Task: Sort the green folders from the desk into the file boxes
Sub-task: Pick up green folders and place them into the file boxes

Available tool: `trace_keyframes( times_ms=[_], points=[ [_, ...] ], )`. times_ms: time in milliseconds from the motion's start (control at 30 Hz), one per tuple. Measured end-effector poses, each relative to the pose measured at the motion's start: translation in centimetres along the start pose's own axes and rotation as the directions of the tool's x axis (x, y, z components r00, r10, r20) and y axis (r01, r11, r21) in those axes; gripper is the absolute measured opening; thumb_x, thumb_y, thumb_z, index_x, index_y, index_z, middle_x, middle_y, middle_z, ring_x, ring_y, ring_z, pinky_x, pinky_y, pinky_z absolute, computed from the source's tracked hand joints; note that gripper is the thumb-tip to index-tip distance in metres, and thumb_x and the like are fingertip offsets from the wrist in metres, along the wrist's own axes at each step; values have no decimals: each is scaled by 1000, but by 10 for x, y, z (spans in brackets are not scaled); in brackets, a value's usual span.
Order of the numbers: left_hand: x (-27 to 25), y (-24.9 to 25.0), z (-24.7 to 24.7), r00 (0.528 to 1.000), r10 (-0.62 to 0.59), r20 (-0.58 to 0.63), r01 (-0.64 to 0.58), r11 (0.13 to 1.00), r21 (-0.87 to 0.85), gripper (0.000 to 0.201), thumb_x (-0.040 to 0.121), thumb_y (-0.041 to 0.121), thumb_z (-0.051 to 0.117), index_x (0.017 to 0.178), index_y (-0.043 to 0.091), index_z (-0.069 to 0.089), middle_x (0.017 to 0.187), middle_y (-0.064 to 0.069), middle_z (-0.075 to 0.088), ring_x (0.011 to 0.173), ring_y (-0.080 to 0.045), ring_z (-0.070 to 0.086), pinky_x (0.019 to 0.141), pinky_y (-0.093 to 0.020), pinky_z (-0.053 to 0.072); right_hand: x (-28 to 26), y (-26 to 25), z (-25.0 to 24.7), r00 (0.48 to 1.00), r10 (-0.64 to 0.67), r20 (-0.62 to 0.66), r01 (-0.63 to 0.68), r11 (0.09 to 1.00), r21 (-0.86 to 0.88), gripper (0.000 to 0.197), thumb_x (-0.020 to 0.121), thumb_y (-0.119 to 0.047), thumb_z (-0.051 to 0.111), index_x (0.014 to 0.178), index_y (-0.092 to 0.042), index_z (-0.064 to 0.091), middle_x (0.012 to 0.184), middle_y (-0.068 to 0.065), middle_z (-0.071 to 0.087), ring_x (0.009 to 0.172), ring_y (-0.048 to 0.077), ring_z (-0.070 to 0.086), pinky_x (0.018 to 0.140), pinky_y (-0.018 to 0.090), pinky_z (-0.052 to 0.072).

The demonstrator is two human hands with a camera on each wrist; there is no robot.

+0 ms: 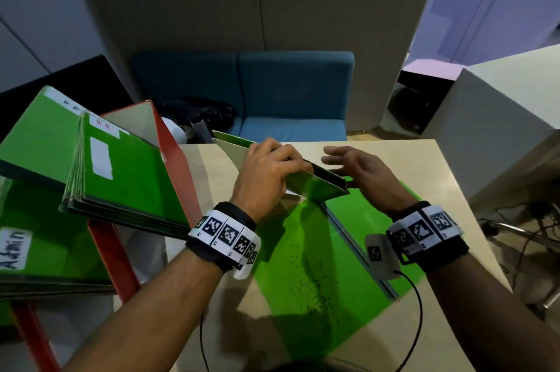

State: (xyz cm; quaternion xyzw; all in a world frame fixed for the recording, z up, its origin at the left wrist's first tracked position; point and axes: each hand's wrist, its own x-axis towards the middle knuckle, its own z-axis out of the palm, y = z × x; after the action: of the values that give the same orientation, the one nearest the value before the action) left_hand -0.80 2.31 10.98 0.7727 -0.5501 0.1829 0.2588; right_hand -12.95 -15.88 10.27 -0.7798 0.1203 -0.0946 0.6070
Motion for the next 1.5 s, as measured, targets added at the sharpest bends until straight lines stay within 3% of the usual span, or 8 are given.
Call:
trace_keyframes(
  times_ms=[333, 433, 633, 800, 967, 1167, 1367, 1500],
  points=[
    [-12, -13, 11, 966, -214, -148, 204, 975, -85, 16, 86, 20, 67, 101, 25, 72, 114, 4, 61, 127, -24, 45, 112, -46, 29, -5, -12, 18, 986, -165, -21, 129, 842, -524, 67, 89, -24, 62, 146, -31, 28, 113, -8, 67, 68, 8, 68, 72, 31, 55],
    [-20, -13, 16, 871, -458, -176, 415, 880, -232, 18, 90, 33, 62, 105, 24, 68, 138, -1, 44, 142, -21, 26, 117, -48, 21, -7, -13, 16, 989, -127, -73, 72, 854, -515, 84, 81, -13, 64, 150, -30, 18, 117, -9, 59, 69, 9, 64, 73, 32, 53],
    [-21, -6, 16, 577, -792, -202, 585, 572, -575, 68, 83, 7, 64, 142, 12, 30, 158, -7, -14, 140, -1, 1, 105, 0, 10, -7, -17, 10, 927, -9, -376, -120, 940, -319, 62, 74, -5, 61, 133, -17, 45, 106, 2, 55, 82, 16, 58, 66, 36, 56],
    [-17, -19, 14, 448, -882, -142, 615, 420, -667, 77, 82, 1, 59, 145, 14, 16, 154, -9, 5, 145, -19, 10, 116, -24, 13, -7, -12, 7, 880, 94, -466, -134, 990, -53, 64, 77, 1, 62, 133, -18, 39, 102, -2, 53, 79, 20, 64, 53, 37, 58],
    [-19, -28, 14, 446, -866, -225, 617, 479, -624, 75, 80, -6, 60, 142, 5, 20, 146, -13, 17, 131, -19, 31, 91, 6, 27, -5, -3, 6, 802, 68, -594, -84, 996, 0, 70, 80, 1, 62, 137, -17, 27, 110, -3, 49, 83, 15, 59, 68, 31, 53],
    [-39, -36, 30, 422, -906, -8, 766, 362, -531, 72, 80, -2, 61, 139, 11, 23, 144, -7, 13, 122, -31, 46, 97, -43, 50, 0, 4, 0, 700, 178, -692, -32, 975, 218, 69, 81, 10, 50, 133, -18, 14, 89, 1, 44, 64, 17, 43, 51, 28, 42],
    [-43, -26, 34, 309, -949, 66, 800, 222, -558, 88, 82, 4, 71, 148, 10, 13, 151, -13, 12, 123, -23, 42, 93, -16, 41, 0, -3, -6, 686, 171, -708, 30, 965, 261, 70, 80, 14, 52, 135, -9, 15, 96, 8, 39, 64, 12, 43, 59, 25, 55],
    [-43, -32, 38, 261, -953, 157, 786, 115, -608, 102, 79, 18, 79, 150, 12, 6, 149, -15, 34, 131, -29, 44, 111, -40, 37, 2, -10, -8, 673, 261, -692, 100, 895, 435, 56, 80, 20, 52, 115, -13, 22, 102, 10, 37, 80, 17, 46, 58, 19, 54]
  ],
)
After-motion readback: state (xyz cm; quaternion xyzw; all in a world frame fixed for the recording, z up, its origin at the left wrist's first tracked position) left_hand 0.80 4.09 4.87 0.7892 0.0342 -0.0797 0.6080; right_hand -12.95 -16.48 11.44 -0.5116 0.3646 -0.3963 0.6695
